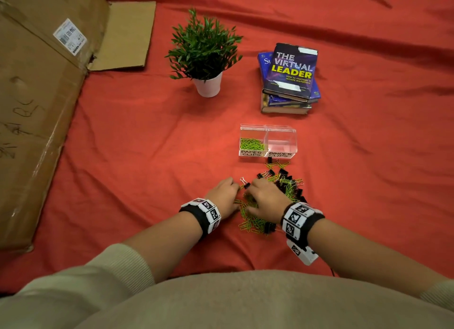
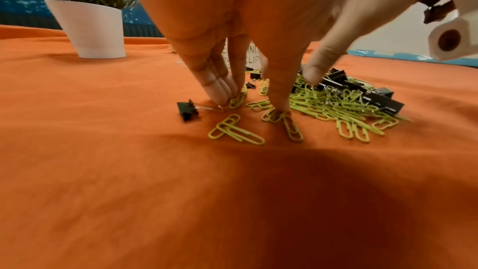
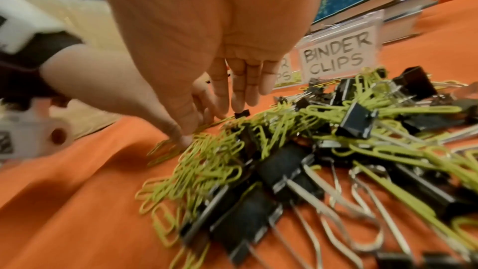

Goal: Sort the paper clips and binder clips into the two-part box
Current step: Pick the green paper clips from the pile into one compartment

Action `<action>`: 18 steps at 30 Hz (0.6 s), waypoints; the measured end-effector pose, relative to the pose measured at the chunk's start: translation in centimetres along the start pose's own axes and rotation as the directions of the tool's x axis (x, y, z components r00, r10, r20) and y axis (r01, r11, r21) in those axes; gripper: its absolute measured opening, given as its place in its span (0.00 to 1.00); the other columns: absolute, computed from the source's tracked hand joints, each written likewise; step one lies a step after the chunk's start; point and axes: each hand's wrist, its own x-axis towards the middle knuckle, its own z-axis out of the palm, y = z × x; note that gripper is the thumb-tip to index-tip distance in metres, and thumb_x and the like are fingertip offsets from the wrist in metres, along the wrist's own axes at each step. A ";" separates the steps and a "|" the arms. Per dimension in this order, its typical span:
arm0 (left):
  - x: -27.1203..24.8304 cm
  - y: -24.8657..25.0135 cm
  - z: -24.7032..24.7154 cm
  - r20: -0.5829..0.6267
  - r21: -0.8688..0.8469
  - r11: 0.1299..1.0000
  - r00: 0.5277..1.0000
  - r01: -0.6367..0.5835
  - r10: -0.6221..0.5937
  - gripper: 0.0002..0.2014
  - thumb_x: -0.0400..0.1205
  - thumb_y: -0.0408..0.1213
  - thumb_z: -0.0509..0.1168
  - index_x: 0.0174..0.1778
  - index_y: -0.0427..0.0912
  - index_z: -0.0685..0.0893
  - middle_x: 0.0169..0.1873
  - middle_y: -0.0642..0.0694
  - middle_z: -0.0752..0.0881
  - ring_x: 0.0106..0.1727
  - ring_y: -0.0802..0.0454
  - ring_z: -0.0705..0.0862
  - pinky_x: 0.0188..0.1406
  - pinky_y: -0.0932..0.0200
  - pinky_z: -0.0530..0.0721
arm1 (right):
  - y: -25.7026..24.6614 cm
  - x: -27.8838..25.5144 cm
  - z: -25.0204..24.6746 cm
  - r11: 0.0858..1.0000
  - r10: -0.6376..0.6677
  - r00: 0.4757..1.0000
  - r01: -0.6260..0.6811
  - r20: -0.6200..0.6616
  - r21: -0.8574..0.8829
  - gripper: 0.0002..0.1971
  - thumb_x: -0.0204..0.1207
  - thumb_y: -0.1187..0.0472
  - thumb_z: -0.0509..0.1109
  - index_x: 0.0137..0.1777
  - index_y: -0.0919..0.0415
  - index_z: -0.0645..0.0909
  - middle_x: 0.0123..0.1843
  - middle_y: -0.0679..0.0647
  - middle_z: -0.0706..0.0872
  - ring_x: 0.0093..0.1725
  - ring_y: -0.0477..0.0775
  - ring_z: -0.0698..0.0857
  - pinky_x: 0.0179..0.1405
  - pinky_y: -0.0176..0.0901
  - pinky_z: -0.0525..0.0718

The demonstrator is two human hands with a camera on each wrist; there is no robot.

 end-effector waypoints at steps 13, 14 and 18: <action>-0.6 0.2 0.4 0.017 0.100 0.994 0.999 -0.050 0.049 0.09 0.81 0.39 0.64 0.52 0.36 0.80 0.54 0.39 0.78 0.61 0.40 0.79 0.57 0.45 0.78 | -0.4 -0.2 1.2 1.000 0.019 0.998 -0.018 0.065 -0.020 0.17 0.76 0.58 0.69 0.60 0.69 0.78 0.59 0.63 0.79 0.62 0.64 0.77 0.64 0.53 0.72; -0.6 0.3 0.4 0.013 0.100 0.994 0.999 -0.045 0.044 0.09 0.81 0.38 0.63 0.52 0.36 0.80 0.55 0.39 0.78 0.61 0.40 0.79 0.57 0.45 0.78 | -0.4 -0.1 1.2 1.000 0.015 0.999 -0.014 0.053 -0.008 0.15 0.75 0.60 0.68 0.58 0.70 0.80 0.57 0.64 0.81 0.60 0.65 0.78 0.61 0.53 0.74; -0.6 0.5 0.5 0.011 0.106 0.994 1.000 -0.025 0.024 0.09 0.82 0.34 0.59 0.53 0.33 0.78 0.56 0.38 0.78 0.62 0.39 0.78 0.58 0.43 0.78 | -0.2 0.1 0.8 0.999 0.040 0.998 -0.040 0.042 0.004 0.12 0.77 0.60 0.65 0.55 0.67 0.82 0.55 0.61 0.83 0.58 0.62 0.78 0.61 0.52 0.73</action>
